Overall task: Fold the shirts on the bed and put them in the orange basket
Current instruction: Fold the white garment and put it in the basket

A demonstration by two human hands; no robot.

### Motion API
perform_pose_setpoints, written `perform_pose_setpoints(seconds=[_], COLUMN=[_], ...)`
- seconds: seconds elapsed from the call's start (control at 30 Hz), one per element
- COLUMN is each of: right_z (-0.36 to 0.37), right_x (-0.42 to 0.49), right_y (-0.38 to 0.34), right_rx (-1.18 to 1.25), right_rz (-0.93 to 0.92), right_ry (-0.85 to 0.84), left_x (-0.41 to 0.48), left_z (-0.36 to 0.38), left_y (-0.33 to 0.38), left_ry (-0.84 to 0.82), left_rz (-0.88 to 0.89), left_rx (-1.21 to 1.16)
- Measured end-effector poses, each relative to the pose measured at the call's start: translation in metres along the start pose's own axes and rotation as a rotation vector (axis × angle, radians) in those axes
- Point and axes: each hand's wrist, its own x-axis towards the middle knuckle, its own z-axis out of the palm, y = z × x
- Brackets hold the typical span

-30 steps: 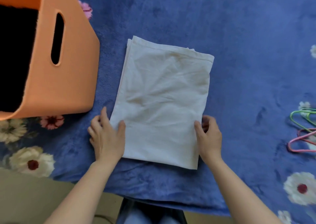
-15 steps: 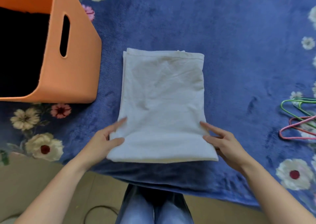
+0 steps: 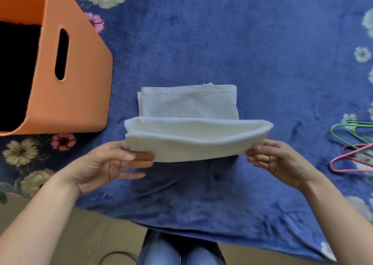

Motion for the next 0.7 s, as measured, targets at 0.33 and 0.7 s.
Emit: perform_pose_setpoints(seconds=[0.33,0.7], right_z=[0.023,0.053], right_x=[0.044,0.101], right_y=[-0.021,-0.008], right_rx=[-0.143,-0.519], right_rz=[-0.278,-0.394], right_ry=[0.228,0.637], left_x=[0.059,0.128], left_z=[0.032,0.02], left_y=[0.001,0.013], left_ry=[0.74,1.068], left_rz=[0.545,0.643], left_rx=[0.375,0.484])
